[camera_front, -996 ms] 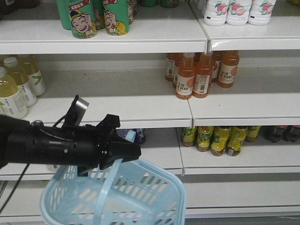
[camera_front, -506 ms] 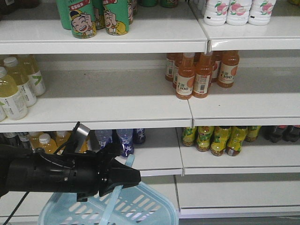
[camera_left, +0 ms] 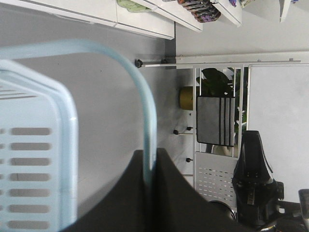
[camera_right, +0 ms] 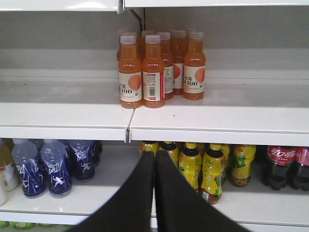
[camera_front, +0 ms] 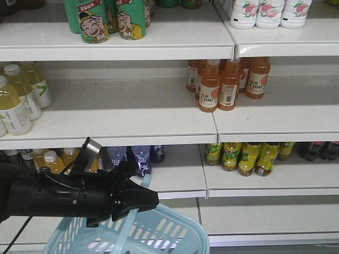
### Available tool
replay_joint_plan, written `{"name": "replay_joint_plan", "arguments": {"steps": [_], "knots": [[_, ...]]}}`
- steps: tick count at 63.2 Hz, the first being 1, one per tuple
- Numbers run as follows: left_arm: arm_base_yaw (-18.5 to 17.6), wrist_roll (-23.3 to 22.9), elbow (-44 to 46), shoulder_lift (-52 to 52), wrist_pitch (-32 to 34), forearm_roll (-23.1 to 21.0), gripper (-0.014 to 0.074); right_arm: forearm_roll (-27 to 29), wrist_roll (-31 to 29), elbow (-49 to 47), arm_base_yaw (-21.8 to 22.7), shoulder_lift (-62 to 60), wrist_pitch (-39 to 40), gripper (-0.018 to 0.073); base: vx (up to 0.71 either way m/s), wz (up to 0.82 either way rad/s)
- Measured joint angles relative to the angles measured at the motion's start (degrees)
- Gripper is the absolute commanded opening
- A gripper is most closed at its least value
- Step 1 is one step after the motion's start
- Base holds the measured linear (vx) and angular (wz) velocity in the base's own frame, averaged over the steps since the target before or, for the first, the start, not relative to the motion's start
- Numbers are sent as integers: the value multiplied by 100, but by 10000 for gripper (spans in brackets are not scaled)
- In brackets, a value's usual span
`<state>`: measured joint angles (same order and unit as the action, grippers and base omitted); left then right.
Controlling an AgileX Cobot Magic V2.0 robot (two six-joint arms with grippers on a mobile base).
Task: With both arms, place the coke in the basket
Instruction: 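Lift the basket off the shelf with the left gripper, then turn the base away from the shelf holding the basket in the left gripper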
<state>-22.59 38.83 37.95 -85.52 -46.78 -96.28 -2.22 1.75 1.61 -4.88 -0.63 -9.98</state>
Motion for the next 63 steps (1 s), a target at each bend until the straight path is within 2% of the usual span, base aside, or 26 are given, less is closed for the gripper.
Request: {"name": "replay_joint_plan", "arguments": {"steps": [63], "knots": [[0, 6, 0, 0, 10, -7, -6, 0, 0, 0, 0, 0, 0, -10, 0, -2]]}}
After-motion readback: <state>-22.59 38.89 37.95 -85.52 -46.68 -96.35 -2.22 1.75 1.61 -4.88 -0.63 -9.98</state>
